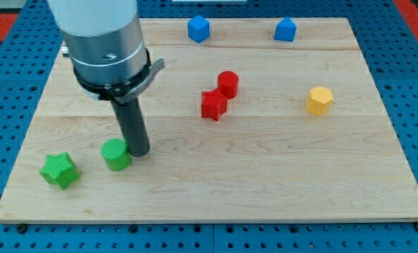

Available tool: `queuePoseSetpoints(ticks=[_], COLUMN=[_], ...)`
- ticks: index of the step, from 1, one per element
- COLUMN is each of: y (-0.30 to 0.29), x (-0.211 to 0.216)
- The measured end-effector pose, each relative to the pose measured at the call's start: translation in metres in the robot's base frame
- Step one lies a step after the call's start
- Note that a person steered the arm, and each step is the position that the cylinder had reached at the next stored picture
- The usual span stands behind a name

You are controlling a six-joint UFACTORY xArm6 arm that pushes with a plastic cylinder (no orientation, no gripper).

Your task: Bring the blue cube at the top side of the green star

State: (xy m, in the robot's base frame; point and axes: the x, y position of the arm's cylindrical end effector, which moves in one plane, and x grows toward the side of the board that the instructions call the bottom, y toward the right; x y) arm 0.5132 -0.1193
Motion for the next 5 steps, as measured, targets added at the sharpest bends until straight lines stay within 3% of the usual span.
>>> queuePoseSetpoints(ticks=[1,2,3,4,5], y=[-0.049,-0.041,0.014,0.004,0.009], x=[0.024,0.014,-0.035,-0.097,-0.192])
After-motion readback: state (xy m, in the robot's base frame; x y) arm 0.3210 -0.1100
